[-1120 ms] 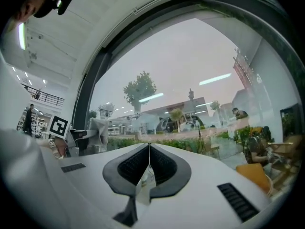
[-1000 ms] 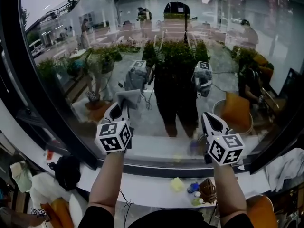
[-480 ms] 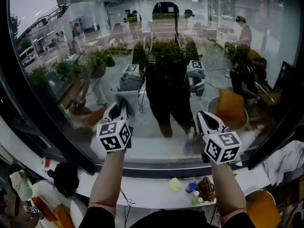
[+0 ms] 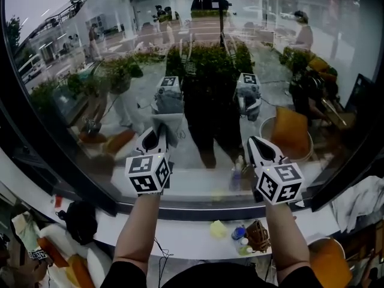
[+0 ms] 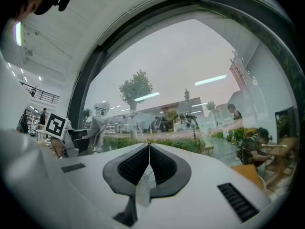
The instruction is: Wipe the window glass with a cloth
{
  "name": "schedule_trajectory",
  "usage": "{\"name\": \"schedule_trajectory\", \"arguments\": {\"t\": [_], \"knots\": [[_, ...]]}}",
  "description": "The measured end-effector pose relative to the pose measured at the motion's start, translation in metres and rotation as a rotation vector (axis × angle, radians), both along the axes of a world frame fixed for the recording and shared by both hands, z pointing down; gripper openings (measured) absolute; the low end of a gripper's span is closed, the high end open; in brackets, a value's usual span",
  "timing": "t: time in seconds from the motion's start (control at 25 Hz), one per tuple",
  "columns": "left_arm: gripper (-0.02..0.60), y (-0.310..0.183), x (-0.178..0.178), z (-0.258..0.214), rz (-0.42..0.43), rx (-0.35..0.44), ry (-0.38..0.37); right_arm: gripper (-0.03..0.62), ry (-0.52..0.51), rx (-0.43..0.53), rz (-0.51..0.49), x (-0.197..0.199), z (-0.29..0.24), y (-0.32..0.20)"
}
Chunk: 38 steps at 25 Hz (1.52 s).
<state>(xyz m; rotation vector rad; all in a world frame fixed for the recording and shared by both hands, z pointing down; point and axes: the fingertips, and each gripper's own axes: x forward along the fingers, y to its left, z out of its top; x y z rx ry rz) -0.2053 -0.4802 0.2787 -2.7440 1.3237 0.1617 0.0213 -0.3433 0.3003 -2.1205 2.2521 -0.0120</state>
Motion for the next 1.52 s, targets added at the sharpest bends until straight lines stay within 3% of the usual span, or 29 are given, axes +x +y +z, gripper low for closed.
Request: {"name": "schedule_trajectory", "arguments": {"t": [0.32, 0.68, 0.88, 1.52], "knots": [[0.018, 0.011, 0.028, 0.005, 0.068, -0.010, -0.001, 0.029, -0.004, -0.010, 0.026, 0.014, -0.001, -0.002], [0.017, 0.073, 0.137, 0.022, 0.154, -0.005, -0.016, 0.029, -0.006, -0.016, 0.064, 0.105, 0.014, 0.048], [0.018, 0.099, 0.222, 0.013, 0.186, -0.007, -0.034, 0.029, -0.021, -0.022, 0.081, 0.182, 0.006, 0.072], [0.017, 0.123, 0.249, 0.016, 0.289, -0.016, -0.026, 0.028, -0.019, -0.028, 0.153, 0.189, 0.008, 0.101]]}}
